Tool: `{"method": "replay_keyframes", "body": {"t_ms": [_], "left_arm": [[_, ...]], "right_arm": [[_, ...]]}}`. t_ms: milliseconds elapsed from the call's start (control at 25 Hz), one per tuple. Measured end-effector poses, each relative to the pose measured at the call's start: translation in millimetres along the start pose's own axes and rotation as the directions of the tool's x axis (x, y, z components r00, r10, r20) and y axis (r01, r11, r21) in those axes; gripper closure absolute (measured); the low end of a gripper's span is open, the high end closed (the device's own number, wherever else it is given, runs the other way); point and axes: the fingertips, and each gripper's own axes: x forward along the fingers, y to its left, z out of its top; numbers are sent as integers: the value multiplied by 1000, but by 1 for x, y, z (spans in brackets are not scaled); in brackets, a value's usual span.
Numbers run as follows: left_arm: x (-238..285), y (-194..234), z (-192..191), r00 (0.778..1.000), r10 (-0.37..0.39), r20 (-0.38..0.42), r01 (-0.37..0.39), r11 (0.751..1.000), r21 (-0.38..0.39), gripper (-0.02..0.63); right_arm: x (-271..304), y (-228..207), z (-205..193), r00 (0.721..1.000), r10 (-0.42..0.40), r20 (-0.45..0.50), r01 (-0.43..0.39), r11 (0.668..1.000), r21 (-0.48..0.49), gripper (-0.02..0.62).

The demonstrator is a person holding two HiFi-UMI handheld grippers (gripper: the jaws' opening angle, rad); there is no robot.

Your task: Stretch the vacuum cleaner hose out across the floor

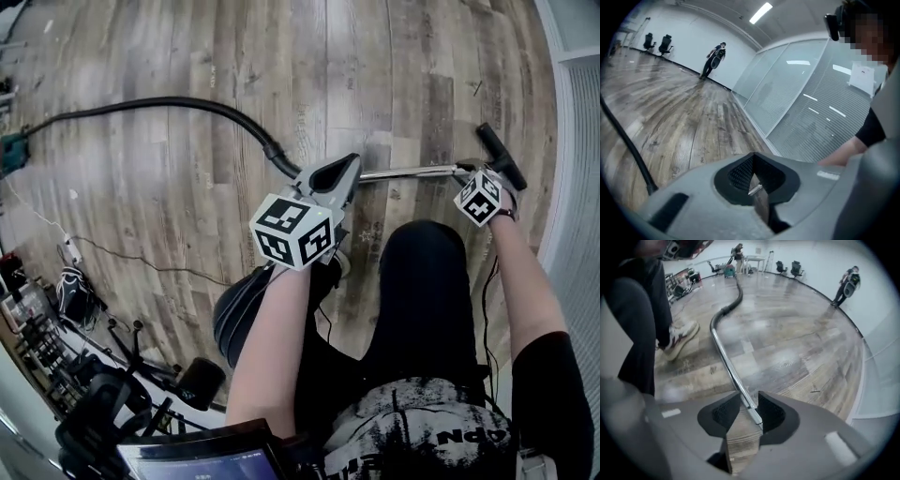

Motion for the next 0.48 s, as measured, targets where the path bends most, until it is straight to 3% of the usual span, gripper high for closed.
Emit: {"method": "replay_keyframes", "body": {"t_ms": [200, 280, 480], "left_arm": [[-58, -65, 81, 999, -44, -17, 45, 996, 75, 606], [-86, -89, 112, 999, -40, 0, 39, 996, 75, 606], [-161, -146, 186, 999, -28, 37, 26, 998, 64, 606]], "right_arm": [[-165, -2, 92, 970, -41, 240, 0, 985, 171, 542], [-232, -4, 130, 942, -45, 331, -25, 979, 205, 582], [-388, 11, 214, 853, 1, 522, -151, 958, 245, 588]]}}
